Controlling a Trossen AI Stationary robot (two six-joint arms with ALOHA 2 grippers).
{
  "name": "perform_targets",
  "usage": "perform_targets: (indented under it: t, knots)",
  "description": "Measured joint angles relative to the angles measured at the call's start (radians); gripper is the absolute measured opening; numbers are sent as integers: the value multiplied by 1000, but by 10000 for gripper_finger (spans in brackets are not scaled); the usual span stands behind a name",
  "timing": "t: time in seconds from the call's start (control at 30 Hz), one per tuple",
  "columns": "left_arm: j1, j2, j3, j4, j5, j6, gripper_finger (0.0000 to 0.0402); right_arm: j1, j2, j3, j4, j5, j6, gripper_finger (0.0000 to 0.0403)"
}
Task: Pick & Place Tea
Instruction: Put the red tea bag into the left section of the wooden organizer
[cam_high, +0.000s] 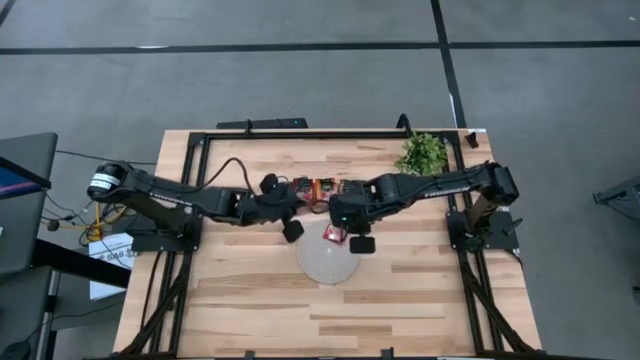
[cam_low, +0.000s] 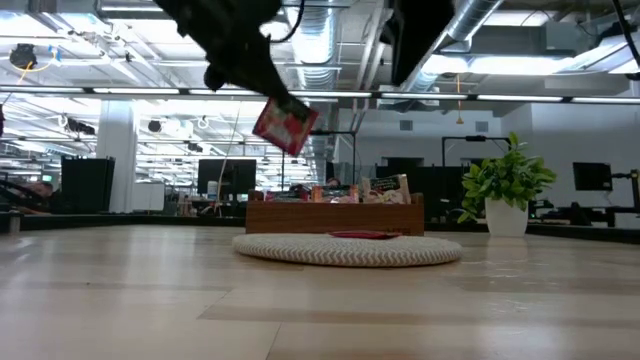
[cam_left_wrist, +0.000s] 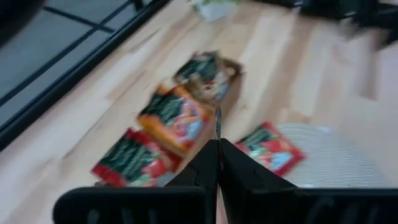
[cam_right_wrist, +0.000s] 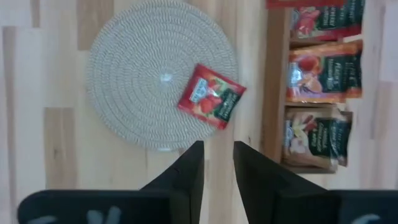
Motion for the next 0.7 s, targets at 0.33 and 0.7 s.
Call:
perform_targets:
  t: [0.33,0.7]
  knots:
    - [134,-52,-235,334,125,-8,0,47,-278,-249,113,29,133,64]
    - [323,-43,-348,532,268,2,0,78,-612,-481,278,103,337,63]
